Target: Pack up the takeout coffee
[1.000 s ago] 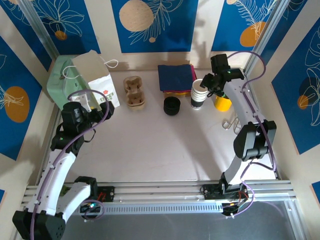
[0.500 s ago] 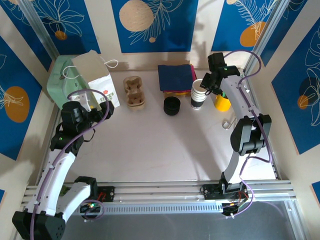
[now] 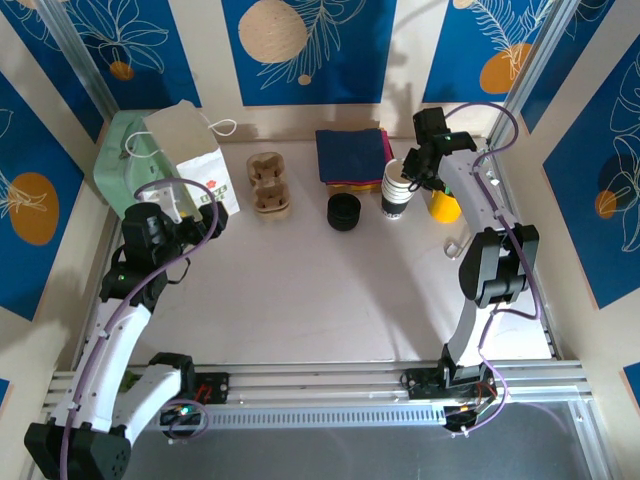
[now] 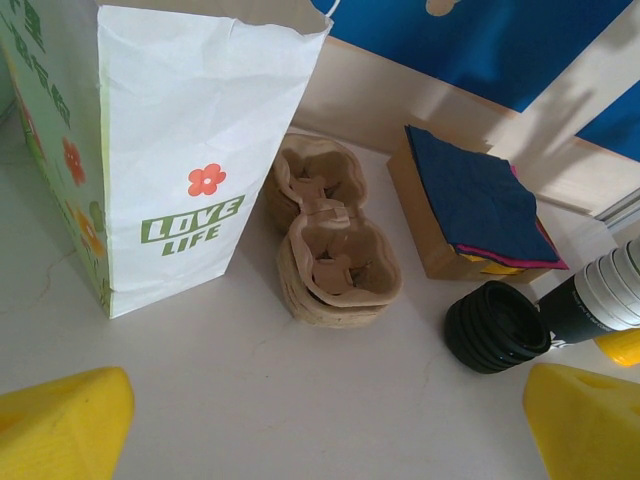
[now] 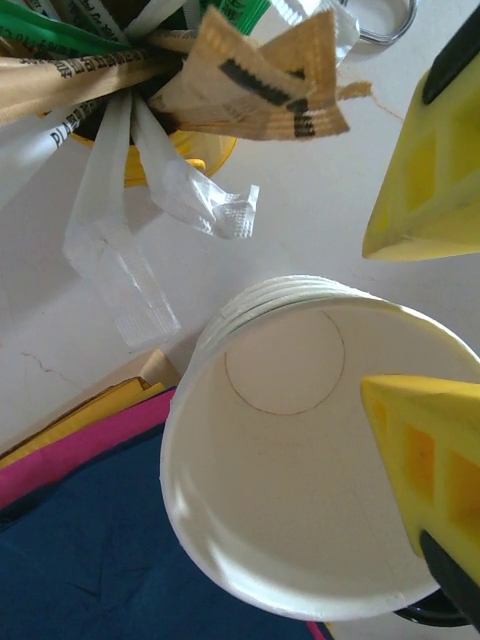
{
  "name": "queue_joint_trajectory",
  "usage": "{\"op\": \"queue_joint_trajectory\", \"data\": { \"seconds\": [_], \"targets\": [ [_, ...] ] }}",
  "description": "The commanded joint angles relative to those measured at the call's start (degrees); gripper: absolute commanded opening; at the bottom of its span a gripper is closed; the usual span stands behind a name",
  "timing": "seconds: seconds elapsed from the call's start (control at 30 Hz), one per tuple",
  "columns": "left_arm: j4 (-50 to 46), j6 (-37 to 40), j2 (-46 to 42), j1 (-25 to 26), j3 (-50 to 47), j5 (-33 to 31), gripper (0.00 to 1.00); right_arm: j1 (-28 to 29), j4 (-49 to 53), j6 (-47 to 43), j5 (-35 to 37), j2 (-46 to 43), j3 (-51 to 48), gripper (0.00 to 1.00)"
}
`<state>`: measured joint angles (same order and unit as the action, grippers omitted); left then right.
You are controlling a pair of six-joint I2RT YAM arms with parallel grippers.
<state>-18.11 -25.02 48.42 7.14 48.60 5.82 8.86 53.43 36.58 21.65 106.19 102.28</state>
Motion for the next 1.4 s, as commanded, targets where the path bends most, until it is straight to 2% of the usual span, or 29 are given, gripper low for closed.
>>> {"op": "queue_joint_trajectory", "data": {
  "seconds": [0.0,0.27,0.47,0.67,0.87,0.97,1.1,1.37],
  "targets": [
    [-0.7,1.5,-1.4,-0.1,1.4,-0.9,0.99,-0.3,0.4,0.7,-0.3,0.4,0.5,0.33],
    [-2.6,3.8,-2.2,0.0,2.4,-3.2,0.99,-0.3,-0.1,0.9,-0.5,0.5,-0.1,0.29],
    [-3.0,4.9,-3.4,0.0,2.5,-3.7,0.99,-0.5,-0.7,1.5,-0.9,0.5,-0.7,0.19],
    [-4.0,5.8,-3.9,0.0,2.6,-4.6,0.99,-0.7,-0.8,1.7,-1.1,0.9,-0.8,0.17],
    [-3.9,5.8,-4.0,-0.1,2.8,-4.3,0.99,-0.7,-0.9,1.8,-1.2,1.0,-0.7,0.21],
    [-4.2,5.9,-4.1,0.0,2.9,-4.7,0.99,-0.9,-0.7,2.2,-1.5,1.1,-0.7,0.16],
    [-4.7,6.1,-4.4,0.0,3.0,-5.2,0.99,-1.0,-0.8,2.1,-1.8,1.0,-0.8,0.14],
    [-4.7,6.1,-4.7,0.0,3.4,-4.9,0.99,-1.2,-1.0,2.2,-3.1,0.3,-0.5,0.06]
  ]
}}
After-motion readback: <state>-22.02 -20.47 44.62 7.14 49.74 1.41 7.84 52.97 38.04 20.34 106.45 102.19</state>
